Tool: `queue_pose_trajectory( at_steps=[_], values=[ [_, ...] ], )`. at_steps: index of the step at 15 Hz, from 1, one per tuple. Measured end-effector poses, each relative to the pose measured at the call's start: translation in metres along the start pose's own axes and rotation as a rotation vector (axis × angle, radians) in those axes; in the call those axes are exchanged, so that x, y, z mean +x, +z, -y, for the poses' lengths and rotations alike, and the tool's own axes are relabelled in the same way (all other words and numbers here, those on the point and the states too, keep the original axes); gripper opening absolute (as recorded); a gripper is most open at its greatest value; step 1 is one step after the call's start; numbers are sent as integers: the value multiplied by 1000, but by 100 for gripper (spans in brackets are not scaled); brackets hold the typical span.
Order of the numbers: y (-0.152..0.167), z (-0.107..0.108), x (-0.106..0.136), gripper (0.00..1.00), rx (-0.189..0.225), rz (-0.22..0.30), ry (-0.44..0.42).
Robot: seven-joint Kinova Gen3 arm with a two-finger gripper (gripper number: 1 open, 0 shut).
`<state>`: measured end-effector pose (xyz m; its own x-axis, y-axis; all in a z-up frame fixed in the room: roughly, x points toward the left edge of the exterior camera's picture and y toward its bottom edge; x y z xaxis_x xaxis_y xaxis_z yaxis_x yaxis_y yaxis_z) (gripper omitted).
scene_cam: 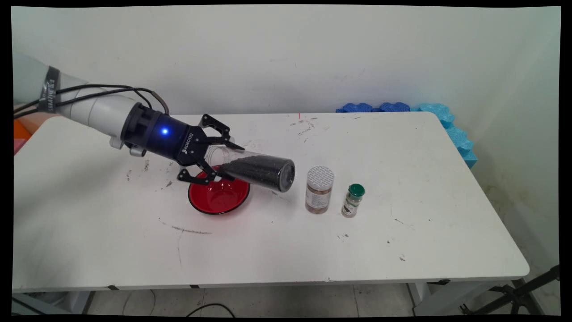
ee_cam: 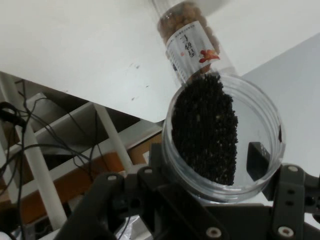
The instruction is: Pour the black seasoning powder in the red bowl
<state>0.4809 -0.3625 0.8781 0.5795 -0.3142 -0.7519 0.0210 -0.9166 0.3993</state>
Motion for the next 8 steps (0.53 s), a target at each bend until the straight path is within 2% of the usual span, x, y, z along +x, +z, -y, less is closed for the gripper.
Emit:
queue_pose_trajectory(
  at_steps=[8],
  values=[
    [0,1,0,0,-35,2,-58]
  ],
)
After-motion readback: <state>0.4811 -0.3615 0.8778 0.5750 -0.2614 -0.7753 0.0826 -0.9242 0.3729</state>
